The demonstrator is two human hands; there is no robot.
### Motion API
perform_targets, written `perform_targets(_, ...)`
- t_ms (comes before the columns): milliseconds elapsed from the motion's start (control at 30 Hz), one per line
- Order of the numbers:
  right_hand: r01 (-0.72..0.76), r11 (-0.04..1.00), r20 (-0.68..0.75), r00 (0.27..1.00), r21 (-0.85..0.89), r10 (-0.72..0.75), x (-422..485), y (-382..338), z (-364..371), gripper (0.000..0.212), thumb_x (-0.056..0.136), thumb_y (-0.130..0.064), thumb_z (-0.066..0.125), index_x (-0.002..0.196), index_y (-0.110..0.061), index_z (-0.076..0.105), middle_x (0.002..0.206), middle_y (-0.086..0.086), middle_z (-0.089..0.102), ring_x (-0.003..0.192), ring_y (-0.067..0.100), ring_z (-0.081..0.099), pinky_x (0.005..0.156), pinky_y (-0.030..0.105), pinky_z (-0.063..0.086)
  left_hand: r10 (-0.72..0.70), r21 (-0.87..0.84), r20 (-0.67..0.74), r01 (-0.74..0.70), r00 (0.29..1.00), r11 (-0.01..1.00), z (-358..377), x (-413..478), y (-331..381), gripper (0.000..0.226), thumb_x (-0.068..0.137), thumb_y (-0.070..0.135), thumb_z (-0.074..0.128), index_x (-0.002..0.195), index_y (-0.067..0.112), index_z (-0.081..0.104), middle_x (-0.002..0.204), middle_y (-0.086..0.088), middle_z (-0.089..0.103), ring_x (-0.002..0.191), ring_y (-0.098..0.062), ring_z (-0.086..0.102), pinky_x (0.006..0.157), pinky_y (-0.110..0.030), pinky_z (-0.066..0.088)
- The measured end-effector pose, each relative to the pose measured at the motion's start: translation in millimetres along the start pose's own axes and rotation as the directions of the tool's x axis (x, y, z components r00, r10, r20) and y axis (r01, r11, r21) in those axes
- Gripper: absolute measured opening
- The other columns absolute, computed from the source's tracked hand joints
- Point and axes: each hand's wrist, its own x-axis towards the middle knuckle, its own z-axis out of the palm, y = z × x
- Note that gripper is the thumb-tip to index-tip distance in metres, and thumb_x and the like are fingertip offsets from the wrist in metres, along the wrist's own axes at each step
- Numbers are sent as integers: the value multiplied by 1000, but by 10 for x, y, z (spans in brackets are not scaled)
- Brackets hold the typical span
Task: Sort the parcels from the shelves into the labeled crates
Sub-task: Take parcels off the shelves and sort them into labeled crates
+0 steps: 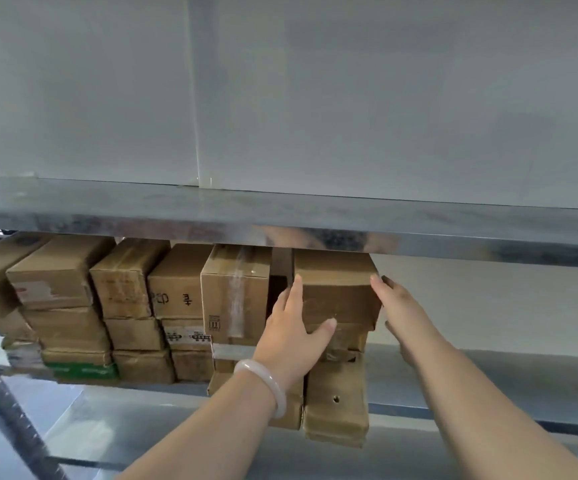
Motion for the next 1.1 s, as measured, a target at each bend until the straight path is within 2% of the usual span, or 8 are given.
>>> perform_targets(200,41,972,-116,993,232,-15,-170,83,50,55,84,-73,47,124,-36,51,128,-5,57,122,23,51,104,52,44,-22,-184,-61,11,998,983,86,-123,32,82,91,45,63,152,47,8,159,19,13,146,-8,20,117,-39,31)
perform_targets(300,71,940,-174,985,334,-13,-346,90,-14,26,85,-62,58,100,-41,56,111,-13,60,111,15,56,100,51,47,3,-244,-98,-27,995,969,134,-294,46,74,92,42,64,148,49,16,151,21,22,135,-1,27,109,-29,34)
perform_targets(467,91,889,-241,970,450,23,-900,211,-89,9,90,-44,60,99,-47,61,109,-16,59,102,6,55,96,48,50,-48,-354,-112,5,993,935,-10,-489,75,61,93,46,58,146,43,27,143,12,39,123,-3,44,103,-26,41)
perform_targets(667,123,899,-251,968,421,-15,-1668,364,-53,19,91,-40,61,106,-51,60,114,-19,61,105,1,57,95,38,48,-94,-465,34,99,995,880,-171,-845,69,63,94,38,61,148,41,28,137,12,46,109,-2,51,73,-12,43)
perform_targets(767,80,871,-218,975,485,32,-1904,391,-37,37,74,-68,61,106,-50,61,114,-17,63,109,6,58,98,40,46,-98,-510,64,117,993,852,-262,-1065,-31,59,96,32,60,145,45,30,129,19,48,113,-6,52,80,-15,47)
perform_targets(867,-60,811,-70,990,582,123,-2030,388,-17,53,70,-66,65,112,-34,67,112,-3,70,107,18,63,92,41,48,-78,-540,124,133,989,831,-377,-1252,-111,56,98,28,58,144,47,32,128,25,47,115,-2,51,88,-17,49)
perform_targets(1000,34,891,-123,992,453,24,-2259,361,150,107,44,-68,82,141,-38,46,125,-10,62,107,13,64,89,39,52,-55,-288,97,81,994,954,-660,-1397,-202,62,94,38,62,149,34,33,140,7,45,128,-12,44,108,-28,37)
perform_targets(1100,156,936,-142,983,316,-116,-2530,198,407,109,41,-63,85,139,-50,40,131,-16,54,111,9,59,87,39,55,-97,-267,229,158,969,951,-885,-1502,-267,118,58,79,70,154,32,21,145,0,41,130,-18,44,111,-37,36)
